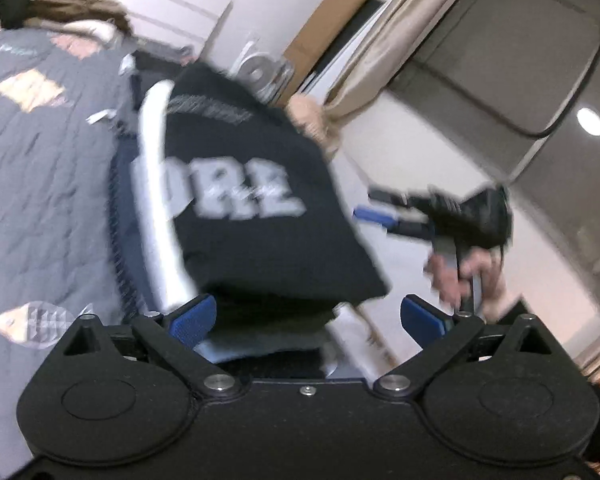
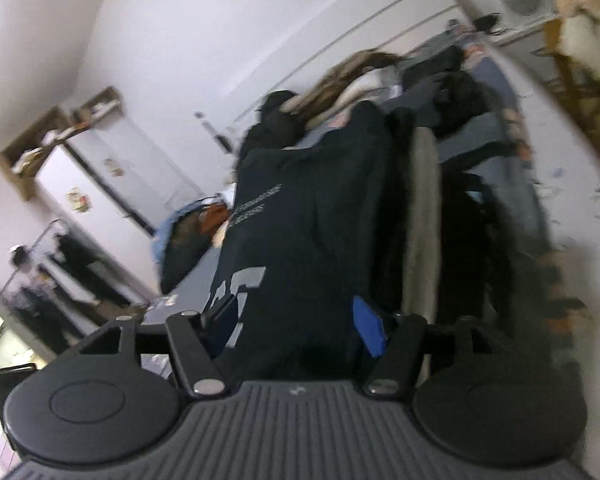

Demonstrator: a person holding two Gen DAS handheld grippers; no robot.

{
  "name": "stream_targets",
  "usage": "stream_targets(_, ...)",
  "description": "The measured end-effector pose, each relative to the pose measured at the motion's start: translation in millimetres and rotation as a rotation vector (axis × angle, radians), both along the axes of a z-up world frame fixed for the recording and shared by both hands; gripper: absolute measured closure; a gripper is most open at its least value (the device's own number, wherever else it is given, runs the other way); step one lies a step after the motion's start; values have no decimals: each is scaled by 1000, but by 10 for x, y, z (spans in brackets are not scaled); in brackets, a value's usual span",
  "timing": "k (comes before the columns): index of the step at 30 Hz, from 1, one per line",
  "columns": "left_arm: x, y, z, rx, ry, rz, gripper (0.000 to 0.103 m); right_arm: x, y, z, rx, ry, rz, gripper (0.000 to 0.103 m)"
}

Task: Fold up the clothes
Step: 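Lower the shirt onto the clothes stack and open both tools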

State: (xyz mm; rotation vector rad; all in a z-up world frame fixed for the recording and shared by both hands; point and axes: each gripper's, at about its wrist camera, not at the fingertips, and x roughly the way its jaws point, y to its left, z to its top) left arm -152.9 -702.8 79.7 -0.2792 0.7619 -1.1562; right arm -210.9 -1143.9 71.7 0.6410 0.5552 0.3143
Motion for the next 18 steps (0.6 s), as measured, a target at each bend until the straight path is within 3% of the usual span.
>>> stream_targets(3,134,-162,9,-99,41,-62,4,-267,274,44,14,-54,71,36)
stream_targets(6,384,-365,-234,-241,231,-150,4,-464,540,-49,65,-68,147,35)
stream_targets(8,503,-487,-440,-280,314,-172,4,-494,562,-239,96,-24,143,35)
stream_targets(13,668,-560,-1019,-147,411,-126,6,-583,191,-677,178,34,42,40)
stream_targets(18,643,-237,-1139,-58,386,-55,4,-594,145,-728,155,21,37,40)
